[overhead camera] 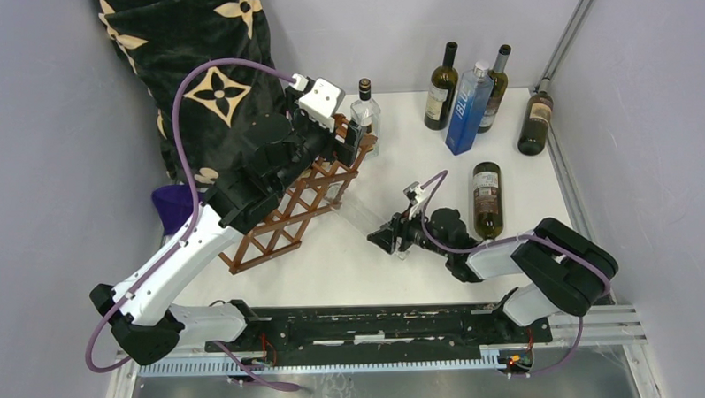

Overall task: Put the wine bottle on the wine rack
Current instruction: Place the wine bottle in the wine rack.

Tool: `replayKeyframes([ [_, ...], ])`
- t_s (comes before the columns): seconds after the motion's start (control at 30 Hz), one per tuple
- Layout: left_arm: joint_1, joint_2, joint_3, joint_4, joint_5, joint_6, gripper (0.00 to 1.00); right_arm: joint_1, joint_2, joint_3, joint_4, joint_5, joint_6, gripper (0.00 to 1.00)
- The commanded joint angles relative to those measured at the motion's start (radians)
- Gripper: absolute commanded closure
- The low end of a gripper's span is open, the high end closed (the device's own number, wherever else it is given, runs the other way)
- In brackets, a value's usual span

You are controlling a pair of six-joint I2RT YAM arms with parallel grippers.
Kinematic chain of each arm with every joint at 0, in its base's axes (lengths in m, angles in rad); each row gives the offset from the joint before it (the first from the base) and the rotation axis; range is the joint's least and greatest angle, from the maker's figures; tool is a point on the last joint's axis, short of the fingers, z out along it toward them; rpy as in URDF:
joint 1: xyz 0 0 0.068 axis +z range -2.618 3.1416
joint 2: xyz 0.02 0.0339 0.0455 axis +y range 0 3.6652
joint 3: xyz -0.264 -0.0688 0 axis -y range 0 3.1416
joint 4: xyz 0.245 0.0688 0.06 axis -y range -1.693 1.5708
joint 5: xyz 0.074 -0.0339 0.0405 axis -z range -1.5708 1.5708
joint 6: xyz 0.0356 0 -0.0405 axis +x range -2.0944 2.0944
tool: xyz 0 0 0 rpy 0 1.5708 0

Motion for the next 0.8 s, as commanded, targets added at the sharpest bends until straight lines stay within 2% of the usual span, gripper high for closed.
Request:
replayKeyframes([
  [0.0, 0.002, -0.004, 0.044, 0.011, -0.025, 0.034, 0.00, 0.005, 0.026, 0.084, 0.196, -0.003, 0.022, 1.00],
  [0.77, 0.004, 0.039, 0.097, -0.048, -0.075, 0.124, 0.00, 0.004, 0.271, 0.324, 0.228, -0.053, 0.057, 1.00],
])
